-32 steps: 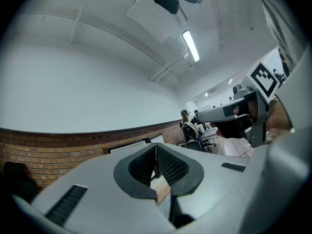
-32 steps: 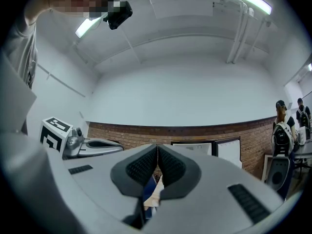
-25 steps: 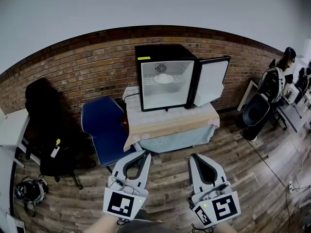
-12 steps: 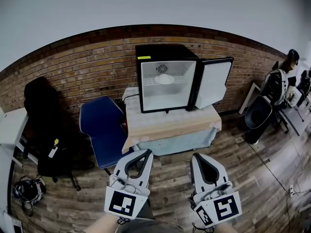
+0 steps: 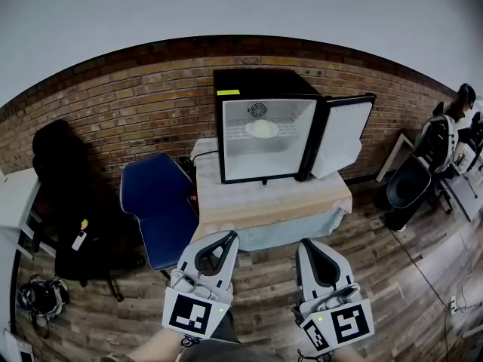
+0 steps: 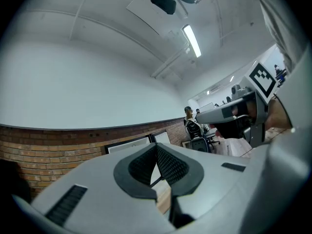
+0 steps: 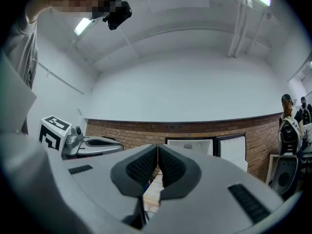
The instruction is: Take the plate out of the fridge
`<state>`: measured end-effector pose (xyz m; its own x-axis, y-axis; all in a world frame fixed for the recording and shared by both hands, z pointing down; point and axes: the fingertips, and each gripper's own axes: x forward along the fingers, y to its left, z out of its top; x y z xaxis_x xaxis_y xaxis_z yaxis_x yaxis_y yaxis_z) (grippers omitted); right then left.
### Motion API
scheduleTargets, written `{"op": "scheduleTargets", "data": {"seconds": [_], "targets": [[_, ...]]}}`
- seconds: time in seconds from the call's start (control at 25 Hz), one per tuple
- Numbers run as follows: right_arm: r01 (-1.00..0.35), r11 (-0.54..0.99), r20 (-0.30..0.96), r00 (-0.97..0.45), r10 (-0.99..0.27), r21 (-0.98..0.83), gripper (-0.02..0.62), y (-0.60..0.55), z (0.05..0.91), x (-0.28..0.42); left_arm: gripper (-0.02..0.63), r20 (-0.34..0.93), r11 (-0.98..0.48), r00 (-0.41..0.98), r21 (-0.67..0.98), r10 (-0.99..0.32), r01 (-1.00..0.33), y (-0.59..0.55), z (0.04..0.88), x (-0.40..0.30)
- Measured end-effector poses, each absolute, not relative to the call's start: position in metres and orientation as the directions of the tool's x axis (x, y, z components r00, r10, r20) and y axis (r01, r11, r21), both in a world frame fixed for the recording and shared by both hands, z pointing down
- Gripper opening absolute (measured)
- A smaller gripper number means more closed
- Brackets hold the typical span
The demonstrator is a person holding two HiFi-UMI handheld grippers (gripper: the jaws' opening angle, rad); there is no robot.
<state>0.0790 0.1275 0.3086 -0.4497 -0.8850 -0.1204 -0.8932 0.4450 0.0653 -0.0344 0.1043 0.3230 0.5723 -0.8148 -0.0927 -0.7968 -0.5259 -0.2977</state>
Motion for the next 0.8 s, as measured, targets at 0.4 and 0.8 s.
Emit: {"op": "scheduleTargets", "data": {"seconds": [0.4,0.8], "targets": [[-0.901,0.431,-0.1,-0.434,-0.896,0.045,0.029,0.02,0.302,0.063,0.02,-0.065,-0.562,0.605,-0.304,-0.793,-0.769,0.002,0.316,-0.042],[-0.916,0.4,-0.046,-0.4,-0.915,0.019,0.029,-0.105,0.302,0.04,0.018,-0.045,-0.595,0.631,-0.287,-0.775,-0.751,-0.122,0.31,-0.064]]}}
